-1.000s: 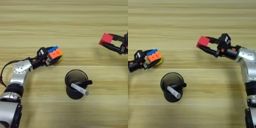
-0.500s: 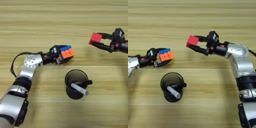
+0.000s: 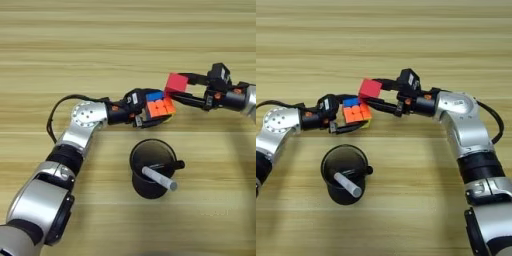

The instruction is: Move the objects on the table

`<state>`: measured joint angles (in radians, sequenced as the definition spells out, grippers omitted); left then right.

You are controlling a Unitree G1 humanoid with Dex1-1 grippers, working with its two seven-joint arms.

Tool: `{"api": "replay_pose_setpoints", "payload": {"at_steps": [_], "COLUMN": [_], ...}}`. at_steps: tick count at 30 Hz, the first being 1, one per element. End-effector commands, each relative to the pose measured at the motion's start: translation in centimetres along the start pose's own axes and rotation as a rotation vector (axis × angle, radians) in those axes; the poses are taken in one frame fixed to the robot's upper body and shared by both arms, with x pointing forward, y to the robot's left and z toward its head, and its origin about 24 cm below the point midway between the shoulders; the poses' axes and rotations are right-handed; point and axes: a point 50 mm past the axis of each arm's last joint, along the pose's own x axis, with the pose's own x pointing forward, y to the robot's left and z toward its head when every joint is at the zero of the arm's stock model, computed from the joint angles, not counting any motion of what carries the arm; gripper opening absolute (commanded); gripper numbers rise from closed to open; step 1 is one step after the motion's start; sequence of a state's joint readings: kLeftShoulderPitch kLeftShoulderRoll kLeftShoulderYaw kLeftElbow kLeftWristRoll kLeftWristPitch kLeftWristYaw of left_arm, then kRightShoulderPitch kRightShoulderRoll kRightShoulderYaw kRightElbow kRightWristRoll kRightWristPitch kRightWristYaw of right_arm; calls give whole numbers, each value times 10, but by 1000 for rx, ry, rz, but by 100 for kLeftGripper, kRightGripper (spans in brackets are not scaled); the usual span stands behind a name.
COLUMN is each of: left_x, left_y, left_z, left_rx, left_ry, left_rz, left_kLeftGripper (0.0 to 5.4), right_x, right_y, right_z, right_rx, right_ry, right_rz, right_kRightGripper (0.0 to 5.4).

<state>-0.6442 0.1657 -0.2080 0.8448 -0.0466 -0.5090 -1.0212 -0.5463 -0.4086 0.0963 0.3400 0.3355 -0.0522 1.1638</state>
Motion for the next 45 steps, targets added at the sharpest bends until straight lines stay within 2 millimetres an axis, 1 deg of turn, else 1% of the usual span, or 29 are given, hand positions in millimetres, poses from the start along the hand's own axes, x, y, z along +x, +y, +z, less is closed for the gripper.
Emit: {"api": "replay_pose_setpoints", "payload": {"at_steps": [1, 7, 10, 16, 21, 34, 45], "left_x": [9, 17, 18, 18, 15, 11, 9], "left_y": [-1, -5, -4, -4, -5, -8, -9], "left_z": [7, 13, 16, 16, 15, 7, 6], "left_rx": [-11, -66, -108, -125, -130, -138, -139], "left_ry": [-22, -75, -109, -105, -109, -76, -77], "left_rz": [-45, -81, -81, -81, -82, -73, -77], "left_kLeftGripper": [329, 329, 329, 329, 329, 329, 329], "right_x": [13, 19, 19, 19, 13, 2, -1], "right_y": [4, 9, 11, 15, 13, 14, 16], "right_z": [9, 7, 7, 3, -1, -3, -6], "right_rx": [-35, -47, -42, -34, -23, -20, -7], "right_ry": [-5, 4, 5, 17, 30, 53, 68], "right_rz": [59, 85, 94, 105, 89, 93, 97], "right_kRightGripper": [225, 225, 225, 225, 225, 225, 225]}}
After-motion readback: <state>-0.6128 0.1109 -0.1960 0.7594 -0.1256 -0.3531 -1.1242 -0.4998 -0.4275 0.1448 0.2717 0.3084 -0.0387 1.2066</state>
